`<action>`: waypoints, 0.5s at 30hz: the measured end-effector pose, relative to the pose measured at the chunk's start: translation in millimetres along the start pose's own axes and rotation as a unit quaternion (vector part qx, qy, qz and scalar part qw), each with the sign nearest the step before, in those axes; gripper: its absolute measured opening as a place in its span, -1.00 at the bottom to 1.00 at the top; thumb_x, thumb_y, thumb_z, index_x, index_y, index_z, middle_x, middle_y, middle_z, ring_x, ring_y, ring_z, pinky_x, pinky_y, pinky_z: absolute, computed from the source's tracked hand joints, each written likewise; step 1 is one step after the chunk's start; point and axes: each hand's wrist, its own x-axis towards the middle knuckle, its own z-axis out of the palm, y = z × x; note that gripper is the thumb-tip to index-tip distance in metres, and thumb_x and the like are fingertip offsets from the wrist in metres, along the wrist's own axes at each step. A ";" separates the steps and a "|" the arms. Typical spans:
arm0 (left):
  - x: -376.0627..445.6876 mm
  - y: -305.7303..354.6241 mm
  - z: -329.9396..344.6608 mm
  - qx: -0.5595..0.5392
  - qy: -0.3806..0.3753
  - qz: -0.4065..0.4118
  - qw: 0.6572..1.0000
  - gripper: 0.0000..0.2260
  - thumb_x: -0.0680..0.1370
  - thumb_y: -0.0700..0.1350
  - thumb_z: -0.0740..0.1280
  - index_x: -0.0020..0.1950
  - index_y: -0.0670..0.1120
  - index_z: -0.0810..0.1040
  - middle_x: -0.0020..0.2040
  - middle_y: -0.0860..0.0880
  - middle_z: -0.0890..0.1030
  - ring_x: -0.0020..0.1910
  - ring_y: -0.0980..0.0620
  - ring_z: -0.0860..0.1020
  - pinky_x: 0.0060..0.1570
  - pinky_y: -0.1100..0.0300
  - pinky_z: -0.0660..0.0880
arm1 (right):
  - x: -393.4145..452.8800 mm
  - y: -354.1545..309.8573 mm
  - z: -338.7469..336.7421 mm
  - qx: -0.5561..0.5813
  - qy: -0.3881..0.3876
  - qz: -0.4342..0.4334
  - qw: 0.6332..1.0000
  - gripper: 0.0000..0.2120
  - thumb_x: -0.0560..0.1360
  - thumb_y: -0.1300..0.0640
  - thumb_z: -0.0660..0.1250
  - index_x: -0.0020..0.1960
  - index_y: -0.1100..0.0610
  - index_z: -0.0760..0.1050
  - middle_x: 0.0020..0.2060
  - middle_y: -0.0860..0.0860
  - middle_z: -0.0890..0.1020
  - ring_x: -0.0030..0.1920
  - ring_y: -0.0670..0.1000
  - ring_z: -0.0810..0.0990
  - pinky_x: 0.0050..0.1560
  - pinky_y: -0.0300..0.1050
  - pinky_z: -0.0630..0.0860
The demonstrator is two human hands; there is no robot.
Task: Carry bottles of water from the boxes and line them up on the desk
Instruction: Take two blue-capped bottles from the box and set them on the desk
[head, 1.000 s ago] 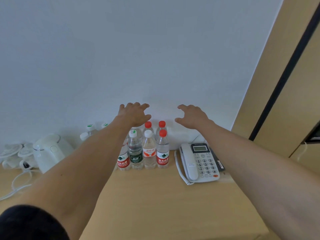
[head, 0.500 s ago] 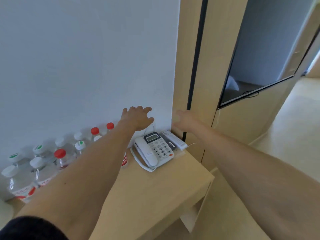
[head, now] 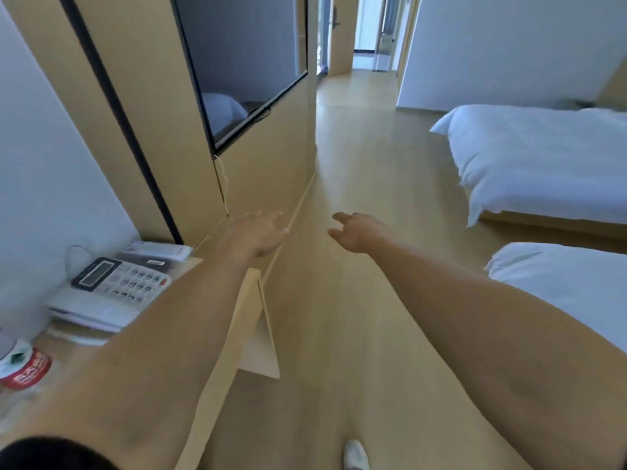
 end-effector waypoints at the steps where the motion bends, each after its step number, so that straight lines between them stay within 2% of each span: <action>1: 3.8 20.2 2.1 0.007 -0.004 0.022 1.000 -0.47 0.66 0.21 0.09 0.62 0.10 0.16 0.60 -0.10 0.25 0.55 -0.17 0.25 0.50 -0.12 0.21 | -6.2 18.5 1.9 0.001 -0.003 0.020 1.000 -0.44 0.63 -0.24 0.05 0.58 -0.12 0.10 0.52 0.10 0.30 0.49 0.19 0.31 0.42 0.13 0.33; 5: 19.1 93.7 16.3 0.038 -0.013 0.096 0.995 -0.48 0.67 0.19 0.10 0.62 0.10 0.17 0.60 -0.06 0.25 0.54 -0.16 0.27 0.50 -0.12 0.21 | -31.2 86.1 10.7 0.007 -0.016 0.085 0.996 -0.42 0.64 -0.25 0.01 0.60 -0.13 0.02 0.56 0.09 0.21 0.50 0.21 0.26 0.45 0.13 0.28; 11: 41.7 182.1 42.8 0.071 -0.036 0.154 0.985 -0.49 0.67 0.15 0.12 0.61 0.12 0.16 0.57 -0.07 0.30 0.52 -0.17 0.31 0.49 -0.08 0.22 | -59.9 174.8 25.3 0.051 -0.040 0.159 0.985 -0.43 0.65 -0.21 0.03 0.60 -0.10 0.03 0.57 0.12 0.17 0.53 0.19 0.21 0.48 0.13 0.23; 15: 54.5 228.0 54.7 0.063 -0.042 0.159 0.984 -0.50 0.66 0.15 0.12 0.61 0.14 0.16 0.56 -0.08 0.31 0.51 -0.19 0.30 0.46 -0.10 0.20 | -68.3 227.7 29.8 0.077 -0.054 0.200 0.975 -0.44 0.64 -0.23 0.02 0.59 -0.16 0.02 0.57 0.05 0.13 0.47 0.13 0.33 0.43 0.13 0.31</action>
